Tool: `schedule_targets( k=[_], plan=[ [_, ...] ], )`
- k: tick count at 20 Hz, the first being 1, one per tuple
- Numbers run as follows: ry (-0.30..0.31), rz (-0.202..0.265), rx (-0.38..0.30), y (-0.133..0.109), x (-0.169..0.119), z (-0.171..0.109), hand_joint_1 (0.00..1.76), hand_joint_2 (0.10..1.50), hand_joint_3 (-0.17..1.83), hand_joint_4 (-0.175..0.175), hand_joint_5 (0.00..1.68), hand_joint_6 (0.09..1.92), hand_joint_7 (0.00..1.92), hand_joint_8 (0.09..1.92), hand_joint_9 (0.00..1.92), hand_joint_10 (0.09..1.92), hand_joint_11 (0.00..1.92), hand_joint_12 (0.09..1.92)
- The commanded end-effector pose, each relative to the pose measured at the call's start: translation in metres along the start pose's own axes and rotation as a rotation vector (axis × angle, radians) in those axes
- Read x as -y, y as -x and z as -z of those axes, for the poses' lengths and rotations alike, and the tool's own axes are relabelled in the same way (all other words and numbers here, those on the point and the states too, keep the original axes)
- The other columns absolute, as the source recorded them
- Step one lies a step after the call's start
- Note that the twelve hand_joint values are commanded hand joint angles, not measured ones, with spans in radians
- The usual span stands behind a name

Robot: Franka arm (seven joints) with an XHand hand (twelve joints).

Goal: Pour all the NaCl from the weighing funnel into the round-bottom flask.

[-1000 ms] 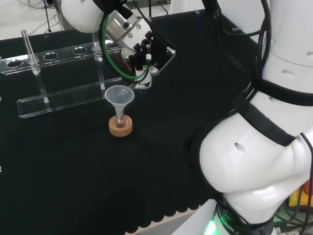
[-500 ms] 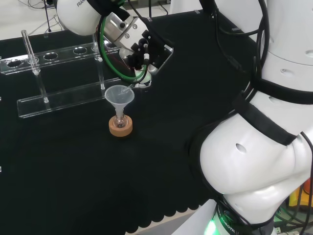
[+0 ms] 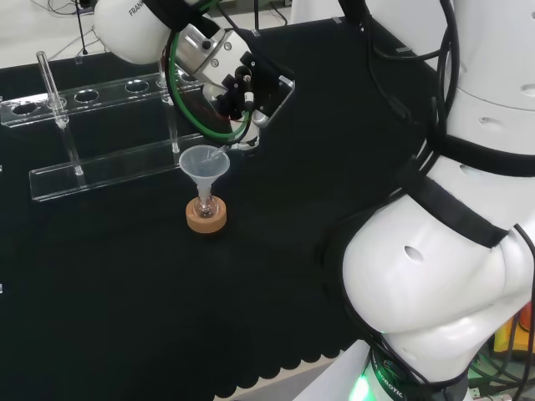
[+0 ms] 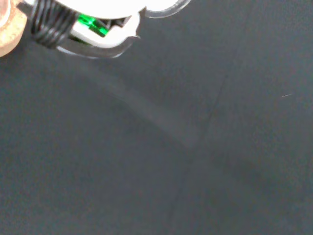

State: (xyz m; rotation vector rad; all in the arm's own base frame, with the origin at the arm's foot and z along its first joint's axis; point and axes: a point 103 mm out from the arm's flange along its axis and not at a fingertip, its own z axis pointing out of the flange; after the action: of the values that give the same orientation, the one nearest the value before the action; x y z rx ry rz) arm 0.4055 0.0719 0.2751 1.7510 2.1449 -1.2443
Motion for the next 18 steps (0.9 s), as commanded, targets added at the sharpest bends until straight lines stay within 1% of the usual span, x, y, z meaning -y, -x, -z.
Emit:
schedule_targets(
  k=[1, 11, 18],
  plan=[
    [-0.001, -0.007, 0.031, 0.0005, 0.0008, 0.0033, 1.09, 0.62, 0.85, 0.175, 1.14, 1.0, 0.64, 0.61, 0.9, 0.43, 0.61, 1.21],
    [-0.01, -0.02, 0.098, -0.0018, 0.0031, 0.0088, 1.09, 0.62, 0.85, 0.175, 1.14, 1.0, 0.63, 0.61, 0.9, 0.43, 0.61, 1.21],
    [-0.009, -0.022, 0.116, -0.0058, 0.0037, 0.0111, 1.09, 0.62, 0.85, 0.175, 1.14, 1.0, 0.63, 0.61, 0.9, 0.43, 0.61, 1.21]
  ],
)
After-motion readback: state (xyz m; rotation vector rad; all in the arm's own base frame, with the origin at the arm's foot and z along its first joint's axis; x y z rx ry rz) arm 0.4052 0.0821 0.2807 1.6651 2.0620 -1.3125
